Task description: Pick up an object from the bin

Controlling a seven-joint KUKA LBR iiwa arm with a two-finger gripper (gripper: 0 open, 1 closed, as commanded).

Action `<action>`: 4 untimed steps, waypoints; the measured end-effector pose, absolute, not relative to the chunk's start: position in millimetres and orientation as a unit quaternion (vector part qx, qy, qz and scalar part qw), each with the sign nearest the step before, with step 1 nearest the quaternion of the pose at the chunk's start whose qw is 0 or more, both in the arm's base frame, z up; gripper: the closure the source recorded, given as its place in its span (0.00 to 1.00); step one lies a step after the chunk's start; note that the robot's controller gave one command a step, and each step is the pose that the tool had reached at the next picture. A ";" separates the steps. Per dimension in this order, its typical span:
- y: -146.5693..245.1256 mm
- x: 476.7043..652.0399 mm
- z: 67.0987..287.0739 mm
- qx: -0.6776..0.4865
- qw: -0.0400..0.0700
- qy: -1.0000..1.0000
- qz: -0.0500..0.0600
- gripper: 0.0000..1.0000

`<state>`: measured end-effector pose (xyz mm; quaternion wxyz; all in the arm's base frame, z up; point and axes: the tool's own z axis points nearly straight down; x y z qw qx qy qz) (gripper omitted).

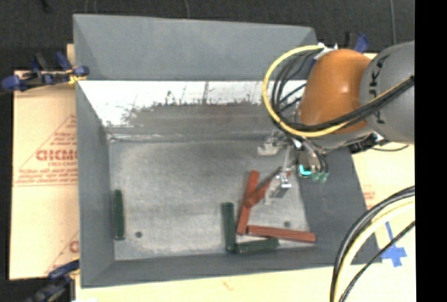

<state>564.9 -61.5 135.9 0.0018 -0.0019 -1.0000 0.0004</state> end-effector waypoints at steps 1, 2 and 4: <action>-61.4 566.9 139.8 -0.001 -0.002 -1.000 0.001 0.00; -65.3 581.4 85.4 0.068 -0.023 -0.997 0.003 1.00; -73.3 579.9 121.7 0.065 -0.002 -0.998 0.000 1.00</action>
Offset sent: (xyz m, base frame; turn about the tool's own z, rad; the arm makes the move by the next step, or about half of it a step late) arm 0.0025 -0.0031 -0.0659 -0.1413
